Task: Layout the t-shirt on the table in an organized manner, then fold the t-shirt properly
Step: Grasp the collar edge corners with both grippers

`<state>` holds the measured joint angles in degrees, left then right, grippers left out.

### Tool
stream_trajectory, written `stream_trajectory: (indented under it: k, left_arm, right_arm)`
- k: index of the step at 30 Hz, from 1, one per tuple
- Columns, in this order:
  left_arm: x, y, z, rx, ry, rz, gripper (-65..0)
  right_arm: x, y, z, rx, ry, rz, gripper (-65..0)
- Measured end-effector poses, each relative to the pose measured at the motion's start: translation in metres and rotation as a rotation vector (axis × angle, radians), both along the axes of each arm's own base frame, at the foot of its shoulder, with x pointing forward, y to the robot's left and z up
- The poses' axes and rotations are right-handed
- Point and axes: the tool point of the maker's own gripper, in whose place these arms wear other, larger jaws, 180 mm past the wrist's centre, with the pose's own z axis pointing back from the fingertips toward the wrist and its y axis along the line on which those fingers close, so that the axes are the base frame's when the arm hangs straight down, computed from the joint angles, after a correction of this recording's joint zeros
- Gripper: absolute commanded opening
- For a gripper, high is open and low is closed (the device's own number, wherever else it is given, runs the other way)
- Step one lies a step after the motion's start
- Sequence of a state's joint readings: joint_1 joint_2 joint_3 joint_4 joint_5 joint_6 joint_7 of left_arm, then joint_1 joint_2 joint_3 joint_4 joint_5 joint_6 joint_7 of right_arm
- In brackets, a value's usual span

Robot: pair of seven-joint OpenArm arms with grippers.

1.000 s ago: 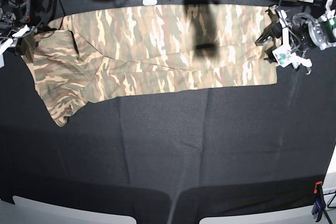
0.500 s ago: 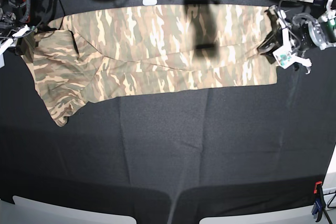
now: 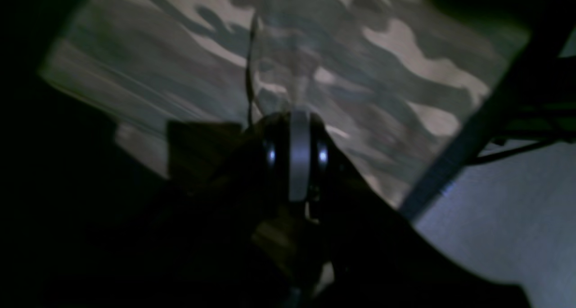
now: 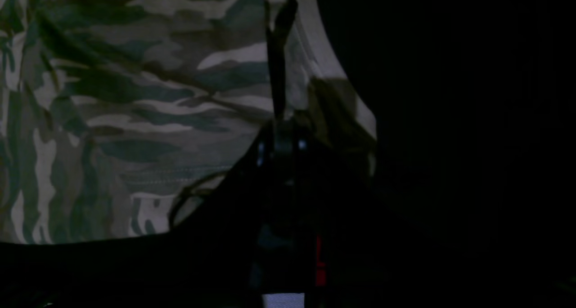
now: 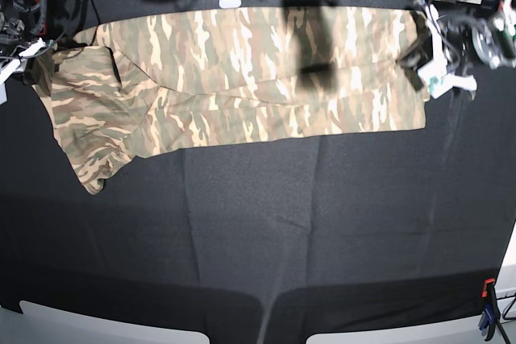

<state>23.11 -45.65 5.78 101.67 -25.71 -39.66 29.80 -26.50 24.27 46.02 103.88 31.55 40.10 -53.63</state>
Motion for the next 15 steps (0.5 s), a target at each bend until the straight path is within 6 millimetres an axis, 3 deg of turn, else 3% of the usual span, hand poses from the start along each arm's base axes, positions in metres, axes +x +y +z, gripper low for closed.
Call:
stream_trajectory:
  k: [7, 15]
  left_arm:
    - [-0.027, 0.006, -0.002, 0.108, 0.0, -0.104, -65.0]
    - [-0.027, 0.017, 0.005, 0.178, -0.025, -0.166, -65.0]
  right_arm:
    - [0.0, 0.0, 0.0, 0.0, -0.001, 0.0, -65.0]
    - [0.0, 0.0, 0.0, 0.0, -0.001, 0.0, -65.0]
